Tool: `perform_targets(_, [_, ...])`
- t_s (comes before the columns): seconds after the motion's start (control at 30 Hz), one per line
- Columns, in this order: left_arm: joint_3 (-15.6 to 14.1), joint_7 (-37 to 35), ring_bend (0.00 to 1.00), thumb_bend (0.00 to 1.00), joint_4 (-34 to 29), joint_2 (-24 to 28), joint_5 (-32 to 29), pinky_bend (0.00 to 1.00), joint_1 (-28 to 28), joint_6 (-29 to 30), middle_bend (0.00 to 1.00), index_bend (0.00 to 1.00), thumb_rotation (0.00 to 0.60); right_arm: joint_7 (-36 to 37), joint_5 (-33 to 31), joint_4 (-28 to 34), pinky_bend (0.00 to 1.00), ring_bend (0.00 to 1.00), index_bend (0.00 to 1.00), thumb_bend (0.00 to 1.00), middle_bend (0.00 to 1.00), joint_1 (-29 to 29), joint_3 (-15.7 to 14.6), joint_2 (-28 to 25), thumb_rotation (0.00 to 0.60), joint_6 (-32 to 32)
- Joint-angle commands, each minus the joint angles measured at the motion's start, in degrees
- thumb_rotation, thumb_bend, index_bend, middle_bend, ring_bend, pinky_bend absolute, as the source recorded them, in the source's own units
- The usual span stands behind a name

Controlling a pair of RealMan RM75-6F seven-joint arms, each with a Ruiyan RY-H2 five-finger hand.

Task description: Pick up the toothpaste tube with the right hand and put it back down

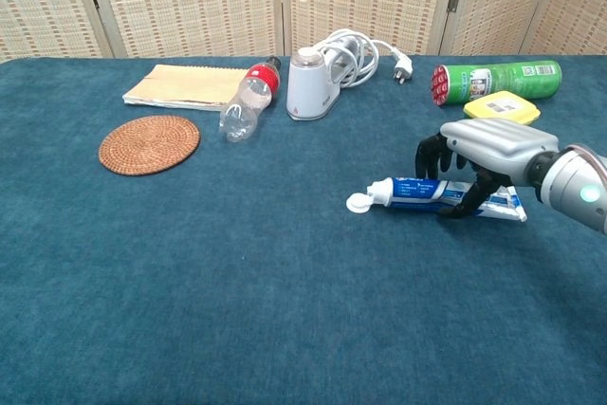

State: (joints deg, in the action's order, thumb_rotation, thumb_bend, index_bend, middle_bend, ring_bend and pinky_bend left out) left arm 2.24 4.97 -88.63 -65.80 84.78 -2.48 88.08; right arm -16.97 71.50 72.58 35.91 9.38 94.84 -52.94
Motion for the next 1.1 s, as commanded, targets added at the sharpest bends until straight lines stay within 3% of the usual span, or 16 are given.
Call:
perform_targets(0.03, [0.02,0.00,0.06,0.14,0.01,-0.01,0.00,0.15,0.03,0.01,0.06,0.09,0.600,-0.17,-0.31,-0.16,0.35,0.36,0.43,0.30,0.47,0.24,-0.01,0.12,0.600,0.19])
perform_targets(0.2, [0.24,-0.45,0.06,0.14,-0.01,-0.03,-0.12,0.15,-0.22,-0.40,0.06,0.09,0.600,-0.44,-0.36,0.00,0.41,0.44,0.53,0.44,0.55,0.57,-0.32,-0.24,0.600,0.24])
perform_targets(0.4, [1.47,-4.23,0.06,0.14,-1.53,0.43,0.35,0.15,-2.08,-1.96,0.06,0.09,0.600,4.21,3.01,3.13,0.48,0.51,0.63,0.56,0.62,0.60,-0.97,-2.07,0.600,-0.78])
perform_targets(0.73, [4.85,-16.23,0.06,0.14,-7.71,3.13,-1.76,0.15,-6.36,-7.36,0.06,0.08,0.600,22.62,13.50,6.56,0.49,0.52,0.64,0.58,0.62,1.30,-3.59,-3.84,0.600,-3.03])
perform_targets(0.9, [6.99,-29.96,0.06,0.12,-9.37,4.32,-3.03,0.15,-9.00,-11.52,0.06,0.08,0.586,28.64,16.35,6.02,0.49,0.52,0.64,0.58,0.62,2.47,-3.42,-2.89,0.600,-4.50])
perform_targets(0.97, [7.95,-35.24,0.06,0.09,-9.07,4.24,-3.41,0.15,-9.91,-12.52,0.06,0.08,0.467,30.73,17.31,5.98,0.49,0.52,0.64,0.58,0.62,3.08,-3.30,-2.37,0.600,-4.98])
perform_targets(1.1, [8.55,-45.19,0.06,0.03,-8.41,4.16,-1.83,0.15,-11.18,-13.63,0.06,0.08,0.143,33.44,18.40,6.25,0.49,0.52,0.64,0.58,0.62,4.36,-2.91,-1.56,0.600,-5.26])
